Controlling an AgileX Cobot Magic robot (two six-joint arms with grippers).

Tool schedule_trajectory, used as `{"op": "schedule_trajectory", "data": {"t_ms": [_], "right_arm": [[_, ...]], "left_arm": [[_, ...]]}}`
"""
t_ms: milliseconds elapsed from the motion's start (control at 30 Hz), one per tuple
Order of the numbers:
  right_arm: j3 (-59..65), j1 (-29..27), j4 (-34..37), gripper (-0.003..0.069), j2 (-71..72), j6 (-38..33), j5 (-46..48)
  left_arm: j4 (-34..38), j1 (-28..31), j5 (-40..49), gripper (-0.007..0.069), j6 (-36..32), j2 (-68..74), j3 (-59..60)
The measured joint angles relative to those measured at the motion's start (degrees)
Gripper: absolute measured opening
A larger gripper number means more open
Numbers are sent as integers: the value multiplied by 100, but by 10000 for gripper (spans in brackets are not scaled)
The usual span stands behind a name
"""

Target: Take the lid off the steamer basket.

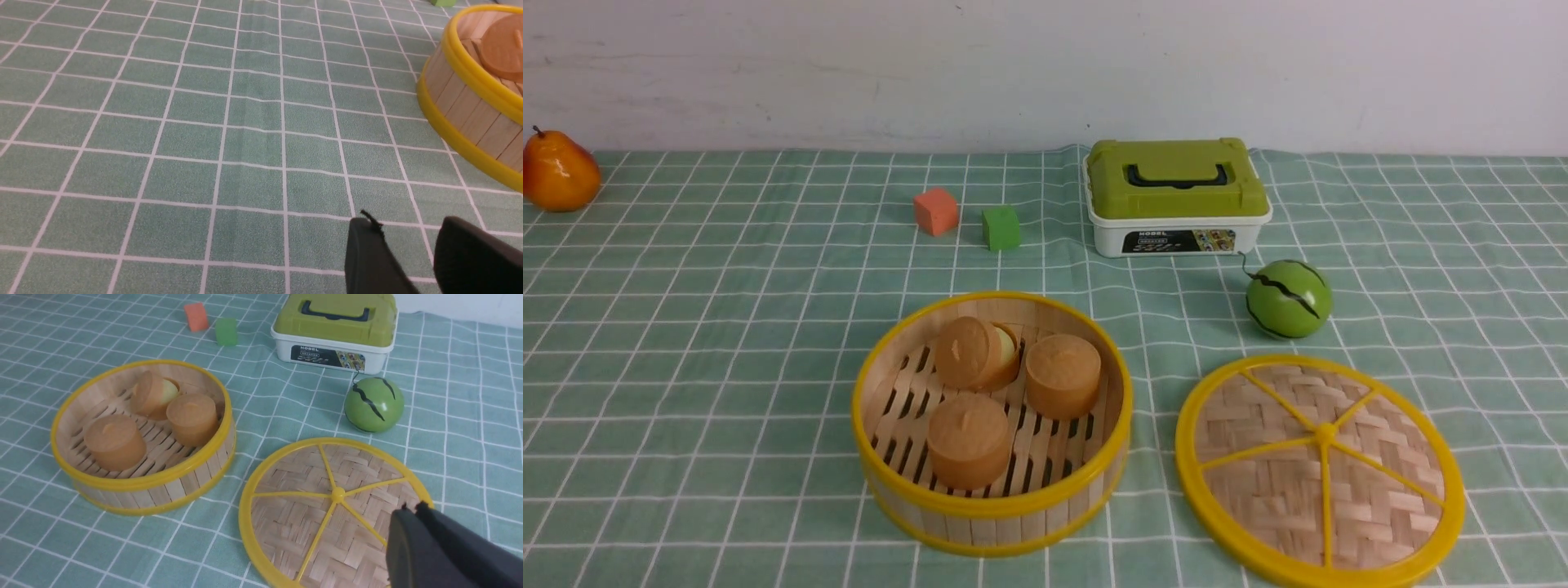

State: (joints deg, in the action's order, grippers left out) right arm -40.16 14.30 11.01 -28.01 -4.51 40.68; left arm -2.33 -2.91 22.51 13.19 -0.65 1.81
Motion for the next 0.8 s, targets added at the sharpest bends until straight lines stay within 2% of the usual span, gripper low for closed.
{"op": "schedule_trajectory", "data": {"t_ms": [400,633,667,767,800], "right_arm": [[0,0,-297,-18,127,0,216],[1096,-65,-673,-18,446,0,-1455],[1759,-230,-735,-18,789,0,-2120],[2328,-424,-764,-18,1105,0,-2723],[2894,-643,-785,-18,1452,10,-3101]], "left_arm": [[0,0,0,239,0,0,0],[0,0,0,239,0,0,0],[0,0,0,239,0,0,0],[0,0,0,239,0,0,0],[0,0,0,239,0,0,0]]}}
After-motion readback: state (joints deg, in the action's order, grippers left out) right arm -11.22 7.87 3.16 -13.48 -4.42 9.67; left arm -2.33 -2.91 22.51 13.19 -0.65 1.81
